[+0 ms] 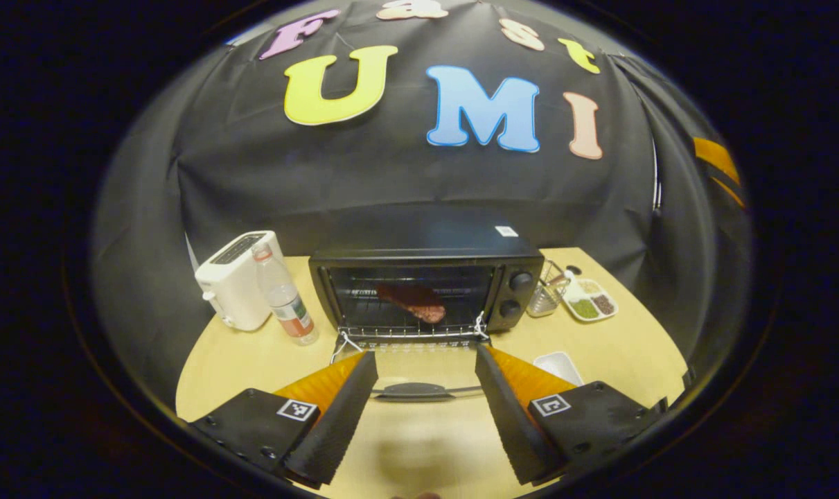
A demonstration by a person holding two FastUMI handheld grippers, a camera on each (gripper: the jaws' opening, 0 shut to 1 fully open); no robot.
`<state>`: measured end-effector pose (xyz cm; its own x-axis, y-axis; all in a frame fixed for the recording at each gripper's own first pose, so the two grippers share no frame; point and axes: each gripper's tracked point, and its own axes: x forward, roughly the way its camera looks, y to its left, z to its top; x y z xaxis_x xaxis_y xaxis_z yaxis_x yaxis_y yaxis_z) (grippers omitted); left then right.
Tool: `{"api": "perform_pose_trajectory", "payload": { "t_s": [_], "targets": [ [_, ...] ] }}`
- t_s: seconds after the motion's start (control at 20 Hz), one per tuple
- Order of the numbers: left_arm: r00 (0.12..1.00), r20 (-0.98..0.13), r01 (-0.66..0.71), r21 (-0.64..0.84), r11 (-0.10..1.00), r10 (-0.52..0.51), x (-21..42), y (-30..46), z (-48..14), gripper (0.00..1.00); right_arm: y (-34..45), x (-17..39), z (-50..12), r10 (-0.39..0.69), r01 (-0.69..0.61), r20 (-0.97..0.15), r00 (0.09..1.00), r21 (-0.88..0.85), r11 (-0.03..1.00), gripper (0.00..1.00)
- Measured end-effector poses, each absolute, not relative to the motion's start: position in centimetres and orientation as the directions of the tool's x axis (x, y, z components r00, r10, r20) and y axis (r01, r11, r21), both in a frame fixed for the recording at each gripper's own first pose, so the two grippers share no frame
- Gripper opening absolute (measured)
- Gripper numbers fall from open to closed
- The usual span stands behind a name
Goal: Open the electric oven with the left hand, put the food in, and close the electric oven.
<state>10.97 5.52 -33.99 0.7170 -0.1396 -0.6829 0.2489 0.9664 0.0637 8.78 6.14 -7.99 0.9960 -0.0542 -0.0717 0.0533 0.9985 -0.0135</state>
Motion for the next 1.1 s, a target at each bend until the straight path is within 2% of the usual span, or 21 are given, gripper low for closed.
{"api": "perform_pose_trajectory", "payload": {
  "t_s": [0.1, 0.15, 0.25, 0.3, 0.35, 0.45, 0.5, 0.8, 0.85, 0.95, 1.0, 1.1],
  "targets": [
    [0.673, -0.728, 0.253, 0.062, 0.965, -0.129, 10.5, 5.8, -35.9, 1.00, 5.8, 8.9, -8.3, -0.063, 0.062, -0.080, 0.995, -0.009, 0.998, 0.87],
    [0.649, -0.750, 0.254, 0.055, 0.966, -0.128, 10.2, 5.9, -36.8, 0.97, 5.6, 8.8, -8.5, -0.067, 0.067, -0.082, 0.994, -0.007, 0.998, 0.87],
    [0.588, -0.799, 0.265, 0.042, 0.963, -0.127, 9.3, 6.2, -38.7, 1.00, 5.4, 8.9, -8.9, -0.075, 0.075, -0.088, 0.993, -0.002, 0.997, 0.87],
    [0.555, -0.823, 0.273, 0.043, 0.961, -0.121, 8.8, 6.3, -39.6, 0.97, 5.4, 8.9, -9.1, -0.075, 0.076, -0.092, 0.993, 0.002, 0.997, 0.87],
    [0.534, -0.839, 0.279, 0.054, 0.959, -0.108, 8.6, 6.6, -40.5, 1.00, 5.3, 8.9, -9.3, -0.077, 0.078, -0.096, 0.992, 0.003, 0.997, 0.87],
    [0.487, -0.868, 0.293, 0.055, 0.955, -0.099, 8.1, 6.7, -41.9, 0.98, 5.2, 9.0, -9.9, -0.082, 0.083, -0.107, 0.991, 0.004, 0.997, 0.87],
    [0.463, -0.881, 0.296, 0.051, 0.954, -0.097, 7.8, 6.7, -42.6, 0.96, 5.1, 9.1, -10.1, -0.086, 0.087, -0.108, 0.990, 0.008, 0.996, 0.87],
    [0.367, -0.927, 0.280, 0.032, 0.959, -0.076, 8.0, 7.7, -45.7, 1.00, 4.7, 9.3, -10.9, -0.104, 0.108, -0.129, 0.986, 0.024, 0.994, 0.87],
    [0.346, -0.936, 0.279, 0.035, 0.960, -0.067, 8.0, 8.0, -46.3, 0.96, 4.5, 9.3, -10.9, -0.108, 0.112, -0.131, 0.985, 0.025, 0.993, 0.87],
    [0.309, -0.949, 0.275, 0.027, 0.961, -0.062, 8.2, 8.2, -47.7, 0.96, 4.4, 9.4, -10.9, -0.112, 0.116, -0.133, 0.985, 0.021, 0.993, 0.87],
    [0.294, -0.954, 0.275, 0.026, 0.961, -0.058, 8.2, 8.4, -48.2, 1.00, 4.3, 9.5, -10.8, -0.114, 0.117, -0.133, 0.985, 0.017, 0.993, 0.87],
    [0.273, -0.961, 0.277, 0.035, 0.960, -0.044, 8.5, 8.8, -49.3, 0.92, 4.1, 9.5, -10.8, -0.116, 0.119, -0.135, 0.984, 0.009, 0.993, 0.87]
  ]
}}
